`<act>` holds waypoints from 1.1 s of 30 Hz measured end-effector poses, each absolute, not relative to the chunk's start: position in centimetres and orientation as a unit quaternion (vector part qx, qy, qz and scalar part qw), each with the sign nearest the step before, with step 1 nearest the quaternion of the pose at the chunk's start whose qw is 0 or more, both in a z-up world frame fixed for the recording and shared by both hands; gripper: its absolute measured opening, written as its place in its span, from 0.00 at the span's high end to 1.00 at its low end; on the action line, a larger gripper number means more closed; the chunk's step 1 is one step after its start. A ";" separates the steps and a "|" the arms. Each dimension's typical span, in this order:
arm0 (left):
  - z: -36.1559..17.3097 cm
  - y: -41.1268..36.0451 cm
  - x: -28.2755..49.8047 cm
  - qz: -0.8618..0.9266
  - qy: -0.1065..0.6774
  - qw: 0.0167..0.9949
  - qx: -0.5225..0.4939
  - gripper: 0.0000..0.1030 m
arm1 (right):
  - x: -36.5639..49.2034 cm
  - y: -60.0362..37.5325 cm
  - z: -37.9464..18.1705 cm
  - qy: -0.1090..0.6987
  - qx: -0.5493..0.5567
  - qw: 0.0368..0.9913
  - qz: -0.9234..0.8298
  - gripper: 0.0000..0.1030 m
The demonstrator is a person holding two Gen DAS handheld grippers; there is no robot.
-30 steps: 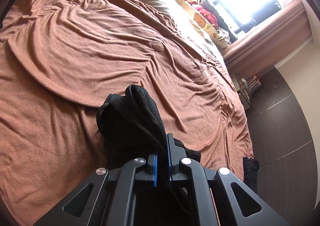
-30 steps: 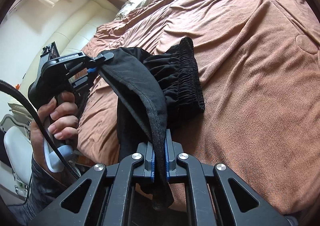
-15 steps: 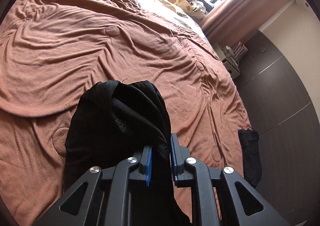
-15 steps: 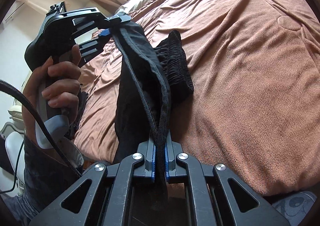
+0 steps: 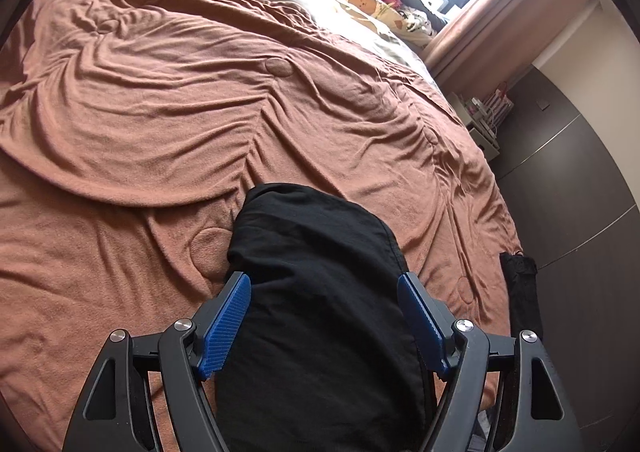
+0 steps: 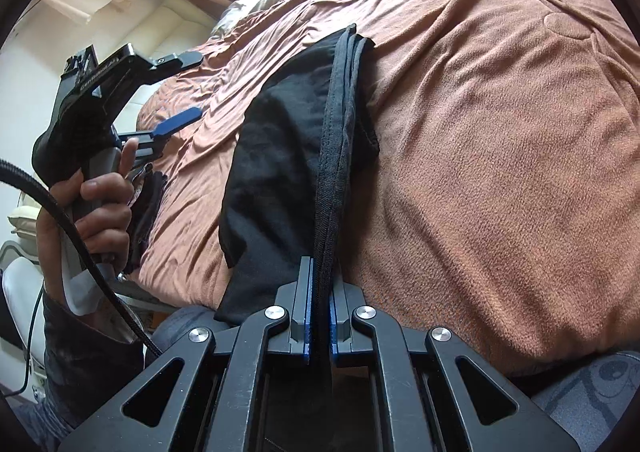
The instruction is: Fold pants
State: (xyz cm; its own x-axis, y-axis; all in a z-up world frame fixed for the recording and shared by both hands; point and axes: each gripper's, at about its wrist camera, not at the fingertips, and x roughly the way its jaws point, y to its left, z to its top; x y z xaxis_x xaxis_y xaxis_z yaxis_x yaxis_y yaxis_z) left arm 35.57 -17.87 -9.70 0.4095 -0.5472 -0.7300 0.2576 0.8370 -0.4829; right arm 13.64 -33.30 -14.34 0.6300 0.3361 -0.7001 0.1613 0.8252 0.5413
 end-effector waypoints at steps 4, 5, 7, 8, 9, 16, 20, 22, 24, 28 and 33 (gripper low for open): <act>-10.9 -16.3 34.8 -0.234 0.498 0.822 -0.145 0.25 | 13.7 -32.7 -14.4 0.457 0.284 0.840 0.063 0.96; -11.2 -15.9 34.6 -0.232 0.501 0.821 -0.144 0.26 | 13.6 -32.8 -14.1 0.459 0.283 0.840 0.064 0.96; -11.8 -15.4 34.2 -0.231 0.506 0.818 -0.145 0.30 | 13.3 -33.1 -13.1 0.449 0.275 0.848 0.065 0.96; -12.0 -15.1 34.1 -0.232 0.507 0.817 -0.146 0.31 | 13.3 -33.3 -12.6 0.446 0.272 0.850 0.068 0.96; -12.3 -14.9 33.9 -0.231 0.508 0.817 -0.148 0.31 | 13.4 -33.6 -12.2 0.444 0.272 0.851 0.069 0.96; -13.1 -13.6 33.6 -0.226 0.513 0.812 -0.163 0.31 | 13.6 -36.5 -10.1 0.413 0.289 0.862 0.052 0.39; -13.6 -13.0 33.7 -0.221 0.518 0.809 -0.167 0.31 | 13.5 -37.8 -8.6 0.396 0.300 0.866 0.052 0.24; -13.9 -12.8 33.9 -0.220 0.520 0.808 -0.170 0.31 | 13.6 -38.2 -8.6 0.394 0.303 0.866 0.051 0.24; -14.0 -12.8 34.0 -0.221 0.518 0.808 -0.172 0.31 | 14.3 -38.7 -8.7 0.391 0.307 0.866 0.054 0.24; -14.0 -13.0 34.1 -0.225 0.518 0.807 -0.173 0.32 | 16.5 -39.5 -9.4 0.397 0.326 0.856 0.064 0.24; -14.2 -13.2 34.4 -0.229 0.520 0.803 -0.180 0.34 | 19.4 -40.1 -9.4 0.404 0.315 0.856 0.072 0.29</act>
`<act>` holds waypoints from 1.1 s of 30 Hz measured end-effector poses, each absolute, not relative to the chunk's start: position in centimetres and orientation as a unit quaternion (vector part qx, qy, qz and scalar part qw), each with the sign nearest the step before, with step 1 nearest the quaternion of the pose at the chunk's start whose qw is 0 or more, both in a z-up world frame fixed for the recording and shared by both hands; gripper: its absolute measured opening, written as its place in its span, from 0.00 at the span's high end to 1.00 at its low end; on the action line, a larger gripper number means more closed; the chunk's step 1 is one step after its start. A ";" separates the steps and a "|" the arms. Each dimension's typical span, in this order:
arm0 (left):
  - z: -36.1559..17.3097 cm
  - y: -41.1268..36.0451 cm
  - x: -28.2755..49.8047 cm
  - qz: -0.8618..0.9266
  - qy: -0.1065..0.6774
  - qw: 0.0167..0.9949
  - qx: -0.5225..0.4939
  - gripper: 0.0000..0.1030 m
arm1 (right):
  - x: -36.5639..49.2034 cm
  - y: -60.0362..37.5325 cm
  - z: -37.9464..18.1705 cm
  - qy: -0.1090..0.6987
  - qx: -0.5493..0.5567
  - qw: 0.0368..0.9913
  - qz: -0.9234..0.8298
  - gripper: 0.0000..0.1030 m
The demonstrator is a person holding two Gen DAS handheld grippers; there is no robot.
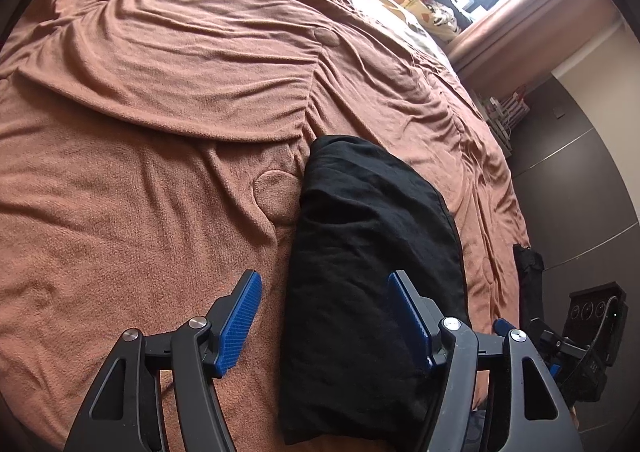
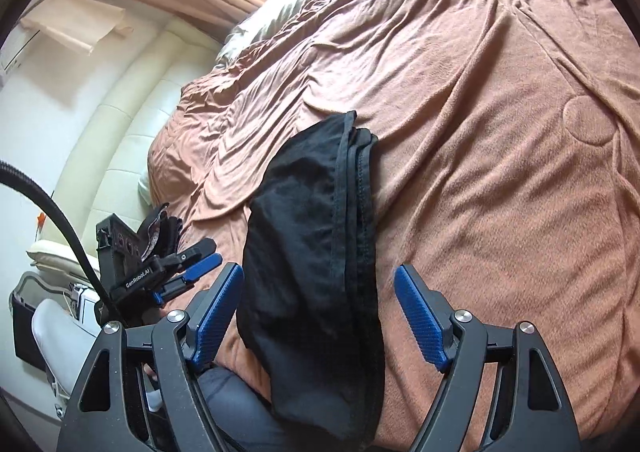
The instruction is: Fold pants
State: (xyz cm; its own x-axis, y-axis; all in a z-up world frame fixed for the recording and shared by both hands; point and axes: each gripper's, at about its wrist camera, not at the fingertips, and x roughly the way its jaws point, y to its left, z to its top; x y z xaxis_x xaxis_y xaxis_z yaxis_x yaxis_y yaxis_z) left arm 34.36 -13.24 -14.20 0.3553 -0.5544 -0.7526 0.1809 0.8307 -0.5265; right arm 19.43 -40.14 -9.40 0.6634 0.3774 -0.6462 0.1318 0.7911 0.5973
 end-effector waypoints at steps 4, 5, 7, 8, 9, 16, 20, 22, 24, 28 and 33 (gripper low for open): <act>-14.5 -13.4 34.8 -0.232 0.523 0.799 -0.186 0.40 | 21.7 -40.6 -9.6 0.418 0.316 0.848 0.083 0.32; -14.6 -13.5 34.9 -0.232 0.524 0.798 -0.186 0.41 | 22.3 -40.7 -9.6 0.420 0.315 0.847 0.086 0.32; -14.8 -13.6 35.3 -0.230 0.526 0.797 -0.187 0.41 | 23.4 -41.0 -9.8 0.422 0.314 0.846 0.085 0.32; -14.9 -13.7 35.4 -0.229 0.527 0.797 -0.187 0.41 | 23.9 -41.2 -9.9 0.423 0.313 0.846 0.086 0.32; -15.0 -13.8 35.6 -0.229 0.528 0.796 -0.188 0.41 | 24.4 -41.3 -10.1 0.425 0.313 0.845 0.087 0.32; -15.8 -14.4 36.7 -0.230 0.536 0.790 -0.190 0.41 | 26.7 -41.2 -11.7 0.438 0.306 0.841 0.086 0.32; -16.4 -15.0 37.2 -0.230 0.540 0.788 -0.187 0.41 | 27.4 -41.4 -12.9 0.435 0.324 0.835 0.094 0.32; -16.7 -15.2 37.4 -0.231 0.542 0.786 -0.186 0.41 | 27.6 -41.4 -13.1 0.429 0.319 0.839 0.101 0.32; -17.1 -15.5 37.6 -0.234 0.544 0.784 -0.186 0.41 | 28.0 -41.3 -13.5 0.429 0.316 0.839 0.113 0.32; -17.7 -16.0 38.1 -0.241 0.547 0.779 -0.190 0.43 | 28.9 -41.6 -14.8 0.440 0.316 0.832 0.118 0.32; -18.2 -16.2 39.1 -0.246 0.545 0.775 -0.204 0.43 | 30.1 -41.7 -15.7 0.447 0.331 0.819 0.144 0.40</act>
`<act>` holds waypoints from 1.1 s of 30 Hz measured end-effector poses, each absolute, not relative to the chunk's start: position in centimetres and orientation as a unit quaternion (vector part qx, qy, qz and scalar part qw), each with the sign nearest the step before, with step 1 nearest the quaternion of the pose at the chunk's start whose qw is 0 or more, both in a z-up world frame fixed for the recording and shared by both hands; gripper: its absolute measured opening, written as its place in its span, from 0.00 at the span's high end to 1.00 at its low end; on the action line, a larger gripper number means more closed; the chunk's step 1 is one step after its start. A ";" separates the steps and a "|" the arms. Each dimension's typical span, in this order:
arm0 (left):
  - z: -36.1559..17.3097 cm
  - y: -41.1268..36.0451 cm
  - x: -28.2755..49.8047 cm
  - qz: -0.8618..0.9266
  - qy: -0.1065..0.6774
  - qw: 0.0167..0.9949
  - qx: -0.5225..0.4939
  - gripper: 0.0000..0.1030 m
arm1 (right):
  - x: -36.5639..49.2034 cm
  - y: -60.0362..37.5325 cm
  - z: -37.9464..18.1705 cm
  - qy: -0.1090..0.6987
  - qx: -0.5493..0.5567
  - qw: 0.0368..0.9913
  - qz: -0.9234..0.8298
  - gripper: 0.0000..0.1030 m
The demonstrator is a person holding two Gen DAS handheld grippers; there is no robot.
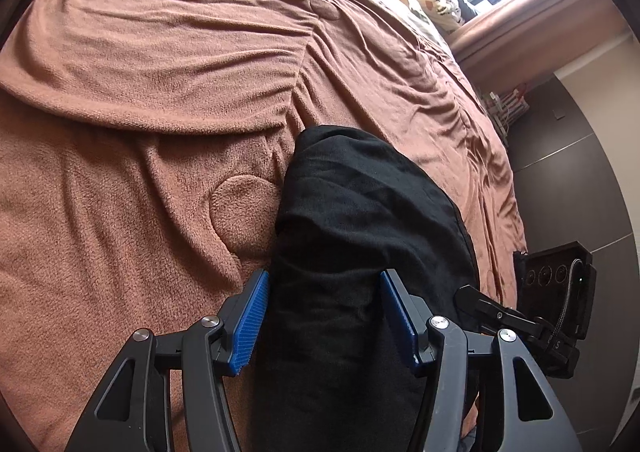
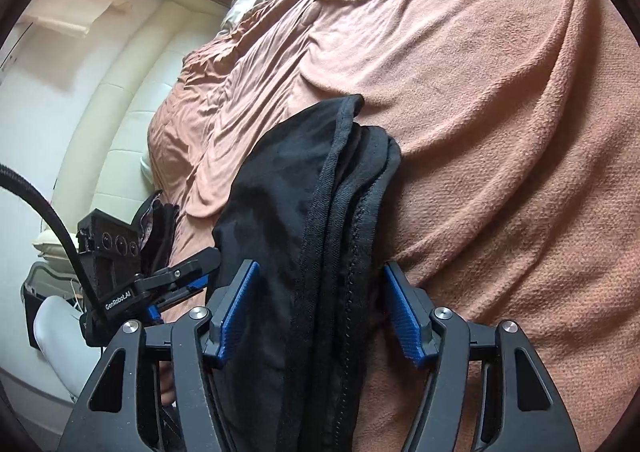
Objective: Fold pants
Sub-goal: 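Close both tools on the folded shorts, then lift the folded shorts with both tools and carry them toward the headboard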
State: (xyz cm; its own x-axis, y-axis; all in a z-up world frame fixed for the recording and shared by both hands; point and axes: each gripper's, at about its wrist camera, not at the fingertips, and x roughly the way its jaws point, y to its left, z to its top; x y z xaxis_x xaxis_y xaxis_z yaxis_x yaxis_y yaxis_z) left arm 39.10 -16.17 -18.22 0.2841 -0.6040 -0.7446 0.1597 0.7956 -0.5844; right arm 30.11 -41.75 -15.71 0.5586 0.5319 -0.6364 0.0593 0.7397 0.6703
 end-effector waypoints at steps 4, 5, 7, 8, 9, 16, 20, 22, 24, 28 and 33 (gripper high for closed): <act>-18.8 -16.7 40.1 -0.244 0.551 0.773 -0.199 0.43 | 30.8 -41.2 -16.4 0.469 0.319 0.809 0.156 0.41; -19.1 -16.8 40.3 -0.242 0.555 0.771 -0.198 0.43 | 30.9 -41.4 -16.7 0.471 0.322 0.807 0.154 0.43; -19.7 -17.1 40.7 -0.240 0.564 0.765 -0.198 0.43 | 30.8 -42.2 -16.9 0.470 0.337 0.801 0.154 0.48; -19.9 -17.3 40.8 -0.240 0.565 0.765 -0.197 0.43 | 30.8 -42.5 -17.0 0.470 0.347 0.797 0.153 0.50; -19.9 -17.4 40.8 -0.240 0.563 0.766 -0.195 0.43 | 30.8 -42.7 -17.2 0.468 0.357 0.793 0.155 0.50; -18.4 -17.2 40.9 -0.258 0.542 0.775 -0.198 0.80 | 31.6 -42.0 -17.5 0.455 0.358 0.793 0.191 0.72; -17.1 -16.8 41.0 -0.270 0.523 0.781 -0.209 0.81 | 31.2 -42.0 -16.5 0.425 0.349 0.810 0.201 0.77; -17.0 -17.0 41.2 -0.275 0.525 0.778 -0.210 0.81 | 30.9 -41.9 -16.1 0.416 0.344 0.817 0.204 0.77; -17.3 -16.8 41.2 -0.269 0.535 0.774 -0.205 0.78 | 30.9 -41.8 -16.4 0.422 0.343 0.815 0.199 0.77; -18.7 -16.7 40.9 -0.257 0.556 0.764 -0.203 0.70 | 31.4 -42.2 -17.8 0.453 0.358 0.796 0.182 0.73; -19.9 -16.1 40.3 -0.252 0.575 0.747 -0.218 0.61 | 32.1 -42.6 -18.2 0.472 0.383 0.773 0.183 0.70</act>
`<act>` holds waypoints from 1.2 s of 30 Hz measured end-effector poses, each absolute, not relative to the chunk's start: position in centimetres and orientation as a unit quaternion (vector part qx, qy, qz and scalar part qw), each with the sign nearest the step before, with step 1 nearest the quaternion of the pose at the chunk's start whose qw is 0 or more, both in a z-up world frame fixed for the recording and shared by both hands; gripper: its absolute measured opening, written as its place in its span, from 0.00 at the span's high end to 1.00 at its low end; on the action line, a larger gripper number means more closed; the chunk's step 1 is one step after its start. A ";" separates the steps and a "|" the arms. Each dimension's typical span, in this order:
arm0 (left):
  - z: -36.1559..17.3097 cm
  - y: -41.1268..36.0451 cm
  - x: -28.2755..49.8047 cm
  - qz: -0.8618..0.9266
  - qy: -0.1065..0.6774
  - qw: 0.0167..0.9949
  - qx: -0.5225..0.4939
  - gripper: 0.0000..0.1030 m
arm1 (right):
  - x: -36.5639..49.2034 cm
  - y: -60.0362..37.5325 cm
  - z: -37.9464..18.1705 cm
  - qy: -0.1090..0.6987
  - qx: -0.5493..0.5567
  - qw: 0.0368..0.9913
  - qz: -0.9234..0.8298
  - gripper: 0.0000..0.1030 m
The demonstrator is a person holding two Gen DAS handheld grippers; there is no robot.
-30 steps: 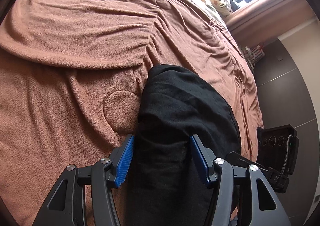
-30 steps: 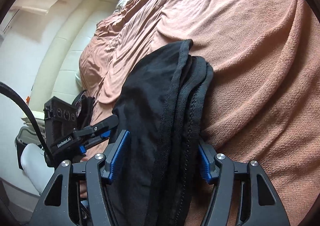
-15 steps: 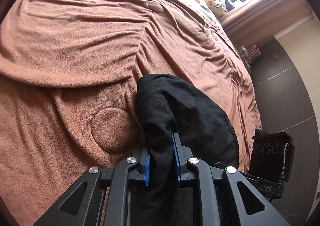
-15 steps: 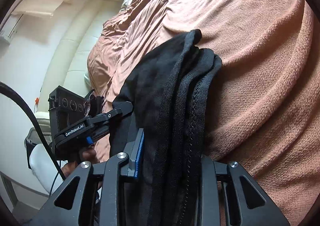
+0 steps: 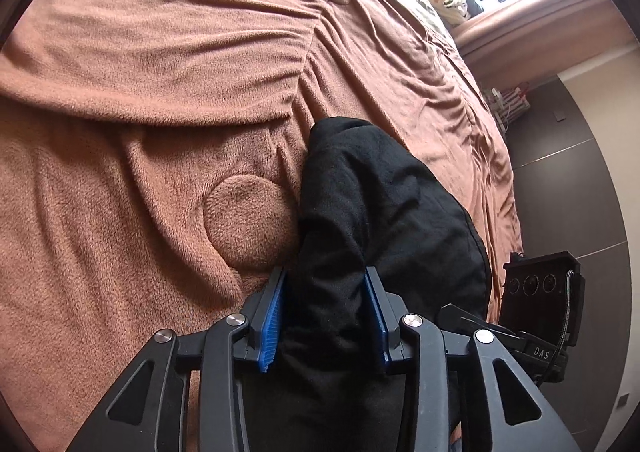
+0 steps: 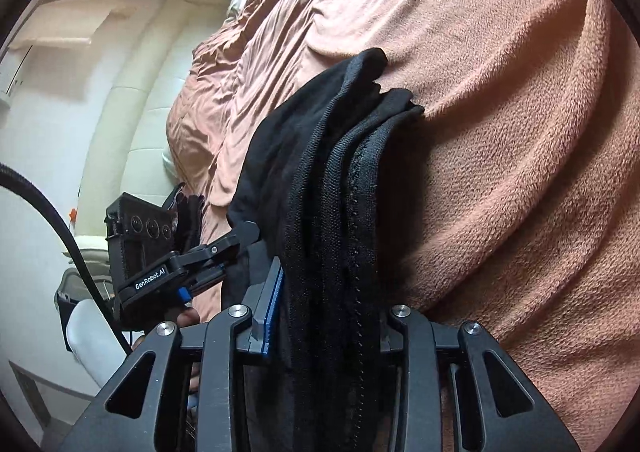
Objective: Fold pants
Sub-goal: 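Lift the folded shorts with both tools and carry them toward the headboard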
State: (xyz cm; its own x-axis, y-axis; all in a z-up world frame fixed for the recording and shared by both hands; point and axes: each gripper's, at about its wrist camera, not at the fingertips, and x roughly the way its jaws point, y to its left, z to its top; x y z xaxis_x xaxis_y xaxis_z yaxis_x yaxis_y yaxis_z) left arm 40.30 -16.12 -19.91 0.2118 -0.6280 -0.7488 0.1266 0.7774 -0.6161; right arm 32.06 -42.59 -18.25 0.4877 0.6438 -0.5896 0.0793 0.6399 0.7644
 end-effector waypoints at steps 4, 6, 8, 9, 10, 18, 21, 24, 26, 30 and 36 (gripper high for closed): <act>-19.7 -15.8 39.2 -0.261 0.574 0.744 -0.222 0.61 | 32.5 -42.8 -18.0 0.478 0.387 0.766 0.189 0.70; -19.9 -15.9 39.1 -0.260 0.573 0.748 -0.214 0.61 | 32.9 -42.6 -18.1 0.476 0.378 0.772 0.188 0.70; -20.1 -16.1 39.4 -0.255 0.574 0.747 -0.217 0.61 | 33.4 -42.3 -18.2 0.475 0.374 0.775 0.184 0.70; -20.1 -16.2 39.6 -0.254 0.570 0.750 -0.218 0.62 | 33.3 -42.2 -18.1 0.471 0.370 0.780 0.182 0.71; -20.0 -16.3 39.8 -0.254 0.564 0.756 -0.215 0.67 | 33.5 -42.0 -17.9 0.469 0.363 0.785 0.179 0.72; -16.8 -16.5 39.0 -0.263 0.528 0.781 -0.207 0.86 | 31.0 -40.4 -15.1 0.435 0.333 0.818 0.178 0.78; -15.3 -15.7 38.5 -0.267 0.514 0.786 -0.217 0.86 | 30.1 -39.3 -13.9 0.417 0.325 0.829 0.184 0.78; -13.6 -15.0 37.8 -0.269 0.499 0.793 -0.222 0.86 | 29.0 -38.2 -12.9 0.400 0.323 0.836 0.191 0.78; -12.2 -14.5 37.2 -0.270 0.488 0.801 -0.220 0.86 | 28.3 -37.3 -12.2 0.391 0.319 0.841 0.194 0.78; -9.5 -13.5 36.3 -0.270 0.467 0.813 -0.219 0.86 | 26.9 -35.6 -10.4 0.371 0.303 0.855 0.199 0.78; -5.6 -10.8 35.0 -0.274 0.435 0.828 -0.226 0.86 | 25.0 -32.3 -7.6 0.344 0.280 0.871 0.210 0.78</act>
State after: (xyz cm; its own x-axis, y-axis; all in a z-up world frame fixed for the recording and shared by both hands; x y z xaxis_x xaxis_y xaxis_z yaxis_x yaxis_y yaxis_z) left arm 35.01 -10.82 -5.59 0.4716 -0.6492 -0.5968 0.2563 0.7485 -0.6116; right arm 25.00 -32.25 -7.59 0.6743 0.5591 -0.4824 -0.1732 0.7548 0.6327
